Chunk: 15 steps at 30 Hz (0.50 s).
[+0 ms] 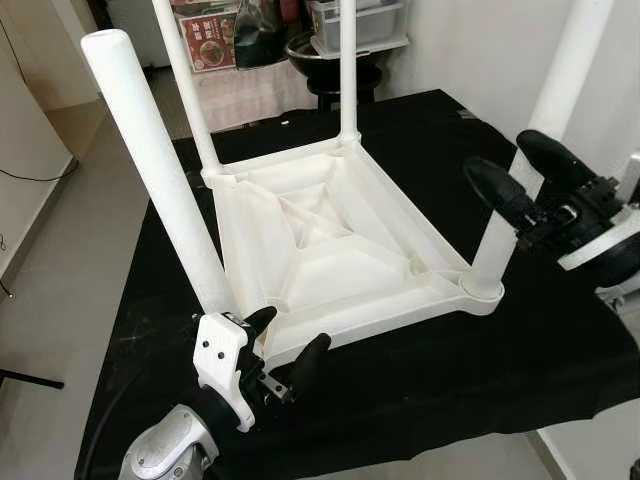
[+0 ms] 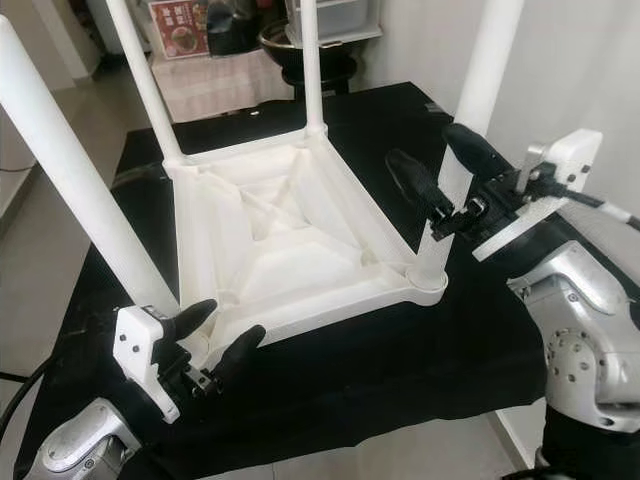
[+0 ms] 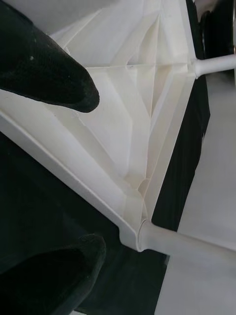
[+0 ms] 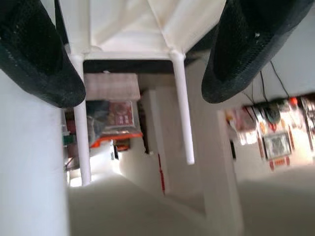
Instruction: Building children table
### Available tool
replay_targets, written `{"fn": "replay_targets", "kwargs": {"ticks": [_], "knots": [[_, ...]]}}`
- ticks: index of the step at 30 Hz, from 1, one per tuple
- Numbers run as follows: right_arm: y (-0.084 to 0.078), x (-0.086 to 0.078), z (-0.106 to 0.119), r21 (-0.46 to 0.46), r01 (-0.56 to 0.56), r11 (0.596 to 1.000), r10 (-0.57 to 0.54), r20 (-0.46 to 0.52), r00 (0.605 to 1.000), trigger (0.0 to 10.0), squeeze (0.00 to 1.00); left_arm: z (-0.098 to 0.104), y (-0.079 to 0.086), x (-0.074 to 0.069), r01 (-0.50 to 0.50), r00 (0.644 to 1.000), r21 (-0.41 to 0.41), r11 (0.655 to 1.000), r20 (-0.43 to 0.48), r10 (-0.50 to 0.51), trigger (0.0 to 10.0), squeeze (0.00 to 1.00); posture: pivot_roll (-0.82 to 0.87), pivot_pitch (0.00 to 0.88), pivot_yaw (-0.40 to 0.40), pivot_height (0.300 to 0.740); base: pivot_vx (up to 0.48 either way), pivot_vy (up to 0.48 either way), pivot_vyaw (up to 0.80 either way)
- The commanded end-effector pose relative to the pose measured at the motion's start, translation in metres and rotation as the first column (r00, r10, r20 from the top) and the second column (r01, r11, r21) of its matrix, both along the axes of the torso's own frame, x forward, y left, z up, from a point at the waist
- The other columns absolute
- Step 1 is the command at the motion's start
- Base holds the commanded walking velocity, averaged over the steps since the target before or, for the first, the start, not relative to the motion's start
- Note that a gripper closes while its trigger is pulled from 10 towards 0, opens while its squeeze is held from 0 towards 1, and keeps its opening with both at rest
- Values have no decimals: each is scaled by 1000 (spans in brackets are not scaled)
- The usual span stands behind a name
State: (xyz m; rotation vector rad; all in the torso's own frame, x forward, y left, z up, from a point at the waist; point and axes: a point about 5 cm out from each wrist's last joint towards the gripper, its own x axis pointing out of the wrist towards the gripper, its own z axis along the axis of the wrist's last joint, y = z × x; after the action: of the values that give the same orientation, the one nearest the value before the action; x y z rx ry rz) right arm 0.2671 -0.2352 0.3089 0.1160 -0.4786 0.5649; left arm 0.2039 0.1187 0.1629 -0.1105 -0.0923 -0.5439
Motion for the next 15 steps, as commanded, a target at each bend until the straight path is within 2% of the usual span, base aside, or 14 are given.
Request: {"fn": "replay_targets", "kwargs": {"ticks": [1,3,7,11,12,13,15], "knots": [[-24,-9,25,111,83,990,-94,97,991,10000,0,-3,14,2,-92,996,20,996,-9,92,10000,0,-137,129,75,740,0,0,0],[-24,-11,39,160,43,986,-66,141,988,10000,0,-4,14,2,-93,996,21,995,-10,93,10000,0,-137,128,73,740,0,0,0],[-18,-9,48,133,25,991,-47,172,984,10000,0,-4,14,1,-99,995,23,995,-9,99,10000,0,-129,127,67,740,0,0,0],[-18,-4,49,105,69,992,-87,171,982,10000,0,-4,14,1,-101,995,23,995,-8,101,10000,0,-125,126,64,740,0,0,0],[-19,1,48,72,117,991,-127,161,979,10000,0,-4,14,1,-102,995,23,995,-8,102,10000,0,-123,126,63,740,0,0,0],[-19,1,48,72,117,991,-127,161,979,10000,0,-4,14,1,-102,995,23,995,-8,102,10000,0,-123,126,63,740,0,0,0],[-24,16,41,-17,258,966,-254,124,959,10000,0,-3,14,1,-103,995,23,994,-6,103,10000,0,-118,126,57,740,0,0,0]]}}
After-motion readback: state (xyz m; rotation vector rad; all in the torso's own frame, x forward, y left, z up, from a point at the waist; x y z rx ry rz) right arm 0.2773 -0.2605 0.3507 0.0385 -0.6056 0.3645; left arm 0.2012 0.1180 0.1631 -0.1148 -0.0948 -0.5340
